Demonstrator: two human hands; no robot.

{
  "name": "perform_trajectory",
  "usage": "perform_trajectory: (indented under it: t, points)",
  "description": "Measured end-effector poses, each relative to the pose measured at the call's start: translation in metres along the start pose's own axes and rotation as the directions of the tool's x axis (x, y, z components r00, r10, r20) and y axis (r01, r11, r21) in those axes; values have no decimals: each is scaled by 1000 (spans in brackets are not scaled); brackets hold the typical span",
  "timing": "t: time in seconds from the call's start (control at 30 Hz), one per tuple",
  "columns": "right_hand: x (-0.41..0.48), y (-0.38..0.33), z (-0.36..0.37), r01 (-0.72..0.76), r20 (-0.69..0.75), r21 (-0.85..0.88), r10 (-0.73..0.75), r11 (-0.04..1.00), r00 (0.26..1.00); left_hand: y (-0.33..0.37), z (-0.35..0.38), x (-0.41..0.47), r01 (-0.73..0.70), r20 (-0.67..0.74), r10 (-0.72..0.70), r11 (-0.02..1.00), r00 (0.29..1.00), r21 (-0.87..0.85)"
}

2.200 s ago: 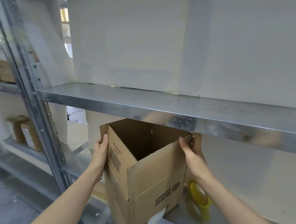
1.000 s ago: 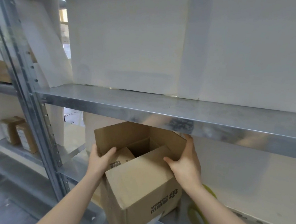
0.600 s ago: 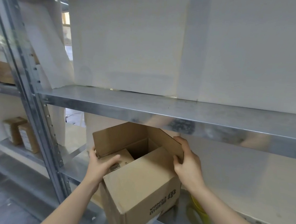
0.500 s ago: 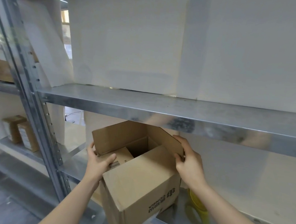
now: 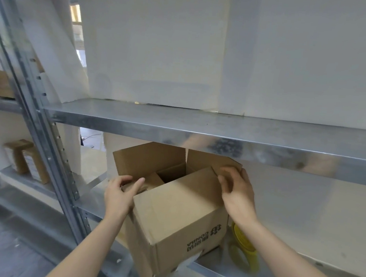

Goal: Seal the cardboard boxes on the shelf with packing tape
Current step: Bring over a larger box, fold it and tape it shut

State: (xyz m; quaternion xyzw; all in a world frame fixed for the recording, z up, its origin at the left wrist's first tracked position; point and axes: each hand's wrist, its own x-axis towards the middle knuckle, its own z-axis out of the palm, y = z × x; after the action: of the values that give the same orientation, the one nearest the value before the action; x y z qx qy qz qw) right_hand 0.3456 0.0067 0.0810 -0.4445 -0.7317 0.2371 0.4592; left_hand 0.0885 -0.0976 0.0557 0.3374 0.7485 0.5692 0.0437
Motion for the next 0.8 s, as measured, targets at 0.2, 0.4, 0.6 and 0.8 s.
perform_trajectory:
  t: [0.2,0.4,0.6,0.8]
  points:
    - [10,12,-9,-66,-28,109,69,992,997,1,-6,17,-102,84,65,808,994,580]
    - [18,7,-11,-122,138,-33,126,992,982,-2,-4,27,-302,186,252,583,950,754]
    - [24,0,-2,-246,78,-49,250,968,965,-7,0,27,-341,144,363,567,921,750]
    - [24,2,2,-248,22,-23,248,969,968,-11,0,29,-340,136,339,669,931,661]
